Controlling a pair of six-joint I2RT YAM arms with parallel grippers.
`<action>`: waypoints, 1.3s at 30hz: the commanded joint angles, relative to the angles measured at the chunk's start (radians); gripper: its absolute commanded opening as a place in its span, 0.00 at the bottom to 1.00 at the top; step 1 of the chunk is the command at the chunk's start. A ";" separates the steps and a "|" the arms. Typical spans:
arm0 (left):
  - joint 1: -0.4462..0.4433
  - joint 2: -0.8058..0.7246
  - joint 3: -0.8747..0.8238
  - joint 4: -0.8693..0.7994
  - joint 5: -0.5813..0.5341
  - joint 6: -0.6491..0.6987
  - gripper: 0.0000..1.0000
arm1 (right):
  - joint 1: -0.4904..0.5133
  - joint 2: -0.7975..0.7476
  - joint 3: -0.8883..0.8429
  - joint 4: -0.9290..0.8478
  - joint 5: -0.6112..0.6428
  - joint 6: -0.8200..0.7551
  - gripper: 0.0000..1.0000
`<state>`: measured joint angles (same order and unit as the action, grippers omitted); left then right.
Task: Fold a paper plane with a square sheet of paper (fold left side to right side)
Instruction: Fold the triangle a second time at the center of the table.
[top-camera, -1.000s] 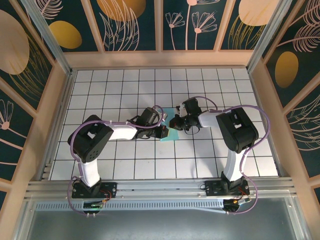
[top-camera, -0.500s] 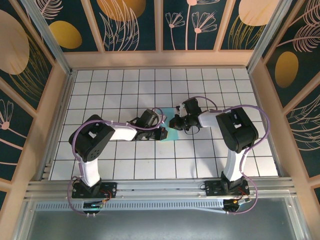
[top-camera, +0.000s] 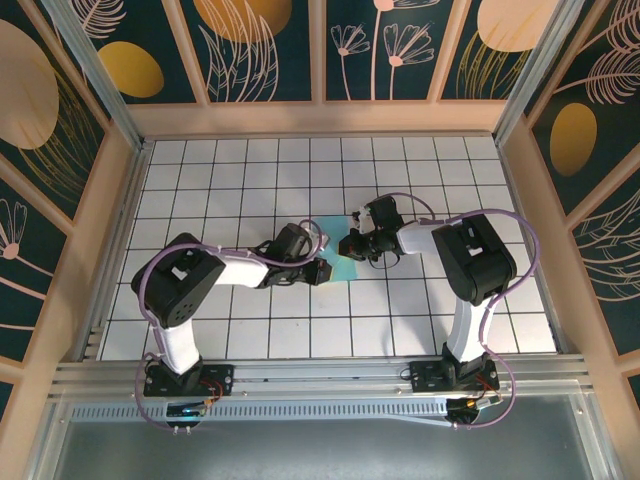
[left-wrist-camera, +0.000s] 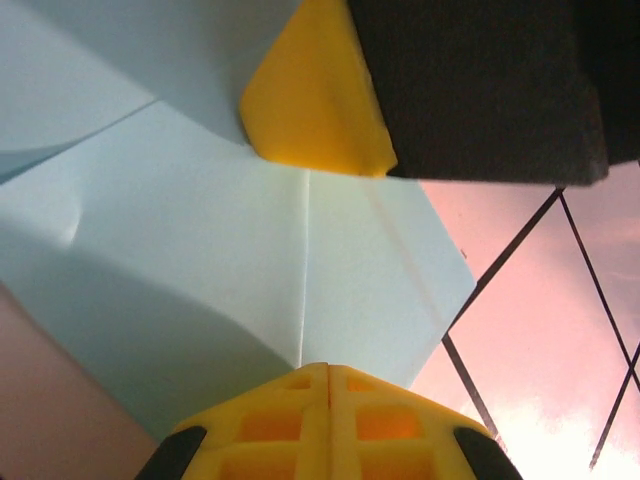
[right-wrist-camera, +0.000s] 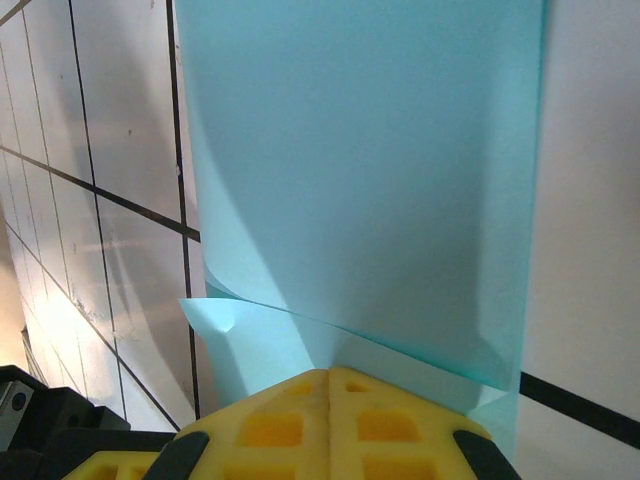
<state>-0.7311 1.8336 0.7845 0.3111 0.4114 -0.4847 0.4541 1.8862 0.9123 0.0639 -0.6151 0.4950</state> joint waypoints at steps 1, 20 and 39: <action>0.001 -0.028 -0.045 -0.033 0.029 0.033 0.00 | -0.012 0.069 -0.020 -0.100 0.100 -0.038 0.00; 0.000 -0.098 -0.147 -0.025 0.012 0.058 0.00 | -0.015 0.065 -0.013 -0.114 0.104 -0.042 0.00; 0.001 -0.146 -0.025 -0.024 -0.003 0.041 0.00 | -0.012 0.062 -0.010 -0.109 0.097 -0.038 0.00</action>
<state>-0.7311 1.6505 0.7101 0.3019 0.4076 -0.4488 0.4515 1.8896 0.9207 0.0513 -0.6228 0.4770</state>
